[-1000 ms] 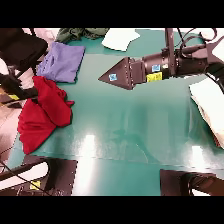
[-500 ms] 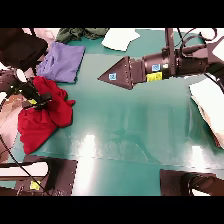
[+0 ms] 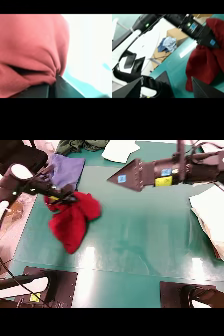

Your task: Fold the shirts.

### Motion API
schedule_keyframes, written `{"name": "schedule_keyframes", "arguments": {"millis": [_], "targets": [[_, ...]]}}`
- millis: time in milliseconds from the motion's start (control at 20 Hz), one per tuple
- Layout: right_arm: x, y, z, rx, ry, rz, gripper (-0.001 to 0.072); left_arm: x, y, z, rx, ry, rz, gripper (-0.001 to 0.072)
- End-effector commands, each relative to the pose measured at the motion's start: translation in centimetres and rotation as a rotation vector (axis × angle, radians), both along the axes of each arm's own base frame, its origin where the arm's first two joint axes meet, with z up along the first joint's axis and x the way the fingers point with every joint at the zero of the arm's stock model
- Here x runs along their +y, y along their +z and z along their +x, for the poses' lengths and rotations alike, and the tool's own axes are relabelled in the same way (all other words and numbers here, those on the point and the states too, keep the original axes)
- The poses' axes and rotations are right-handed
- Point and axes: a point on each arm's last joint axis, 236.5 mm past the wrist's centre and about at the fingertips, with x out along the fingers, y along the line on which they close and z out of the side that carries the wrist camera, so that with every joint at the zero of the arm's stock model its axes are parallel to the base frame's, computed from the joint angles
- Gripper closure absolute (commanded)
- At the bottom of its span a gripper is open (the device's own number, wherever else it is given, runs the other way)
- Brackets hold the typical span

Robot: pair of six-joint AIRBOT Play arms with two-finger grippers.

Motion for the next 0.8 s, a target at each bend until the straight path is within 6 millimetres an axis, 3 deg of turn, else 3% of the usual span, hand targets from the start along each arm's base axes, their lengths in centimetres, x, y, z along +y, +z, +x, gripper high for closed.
{"name": "schedule_keyframes", "arguments": {"millis": [0,100,200,250,300,400,500,600,650,750], "targets": [[-4.6,1.4,2.4,-0.038,-0.110,-0.008,0.0028,-13.6,6.4,-2.3,-0.155,-0.228,-0.182,0.0679],[-9.4,1.9,3.9,-0.056,-0.233,-0.061,0.0028,-20.4,7.7,-5.3,-0.181,-0.353,-0.217,0.0680],[-14.1,2.4,4.4,-0.079,-0.347,-0.124,0.0028,-26.2,7.4,-8.6,-0.179,-0.496,-0.228,0.0680],[-16.3,2.4,4.4,-0.090,-0.400,-0.160,0.0028,-27.9,6.0,-9.6,-0.168,-0.560,-0.193,0.0680],[-18.5,2.3,4.2,-0.094,-0.458,-0.205,0.0028,-28.3,3.6,-9.9,-0.140,-0.602,-0.112,0.0680],[-23.2,1.4,3.8,-0.087,-0.586,-0.325,0.0028,-25.1,-3.3,-9.4,-0.030,-0.632,0.144,0.0679],[-26.9,-0.6,3.2,-0.047,-0.693,-0.420,0.0028,-18.5,-8.5,-8.1,0.044,-0.664,0.467,0.0678],[-28.6,-4.9,2.2,0.057,-0.733,-0.461,0.0029,-12.0,-9.8,-5.9,0.041,-0.674,0.772,0.0676],[-28.8,-7.7,1.5,0.135,-0.733,-0.460,0.0029,-10.6,-9.6,-5.5,0.038,-0.700,0.828,0.0667],[-27.9,-14.0,0.4,0.286,-0.728,-0.420,0.0029,-9.6,-9.4,-6.1,0.082,-0.722,0.831,0.0055]]}}
